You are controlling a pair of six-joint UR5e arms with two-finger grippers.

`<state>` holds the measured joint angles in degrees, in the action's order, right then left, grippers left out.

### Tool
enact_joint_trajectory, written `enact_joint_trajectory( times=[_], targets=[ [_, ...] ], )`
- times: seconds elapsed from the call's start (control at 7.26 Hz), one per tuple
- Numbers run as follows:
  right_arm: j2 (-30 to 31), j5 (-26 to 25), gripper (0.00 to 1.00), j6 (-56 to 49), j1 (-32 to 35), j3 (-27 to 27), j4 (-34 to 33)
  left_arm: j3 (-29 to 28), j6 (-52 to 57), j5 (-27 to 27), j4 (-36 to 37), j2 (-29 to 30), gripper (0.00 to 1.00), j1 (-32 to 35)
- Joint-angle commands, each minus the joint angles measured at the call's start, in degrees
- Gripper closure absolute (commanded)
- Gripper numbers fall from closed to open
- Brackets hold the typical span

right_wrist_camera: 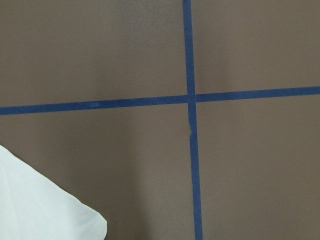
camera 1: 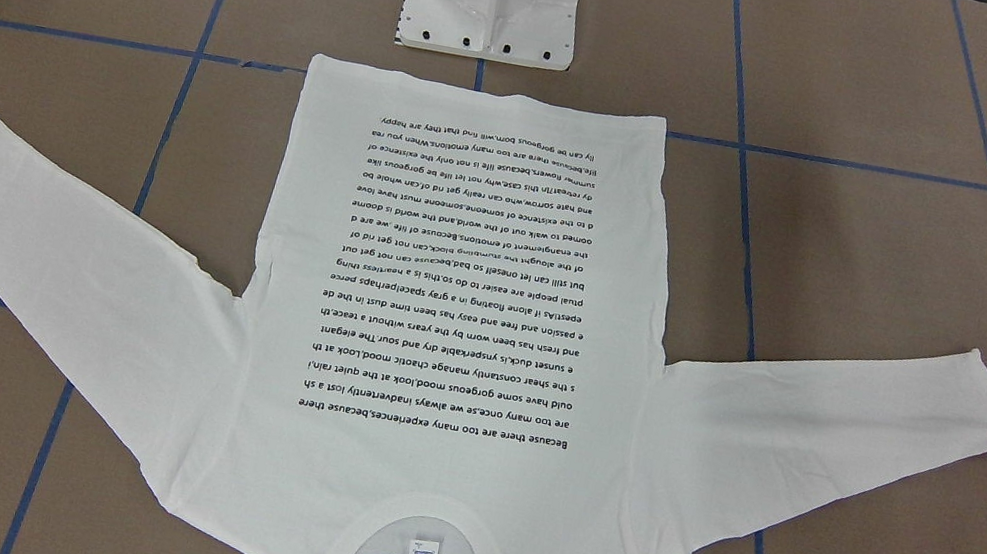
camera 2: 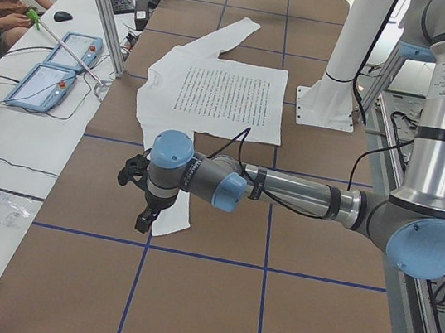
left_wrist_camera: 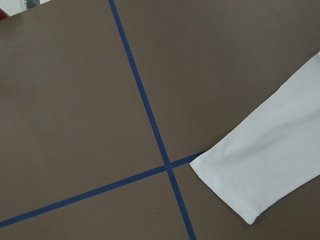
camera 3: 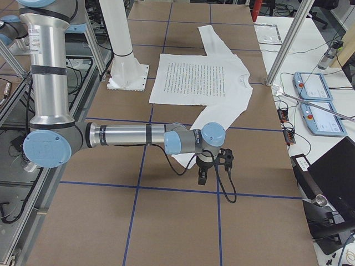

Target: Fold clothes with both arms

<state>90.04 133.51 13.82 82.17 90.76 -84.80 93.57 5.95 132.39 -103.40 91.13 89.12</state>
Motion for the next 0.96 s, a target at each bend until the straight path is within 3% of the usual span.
enact_joint_trajectory(
  times=[0.0, 0.83],
  targets=[
    [-0.21, 0.00, 0.00, 0.33, 0.00, -1.98, 3.40, 0.55, -0.32, -0.03, -0.05, 0.62, 0.00, -0.08],
    [-0.74, 0.17, 0.00, 0.42, -0.08, -1.11, 3.86, -0.31, -0.59, 0.14, -0.31, -0.17, 0.00, -0.17]
  ],
)
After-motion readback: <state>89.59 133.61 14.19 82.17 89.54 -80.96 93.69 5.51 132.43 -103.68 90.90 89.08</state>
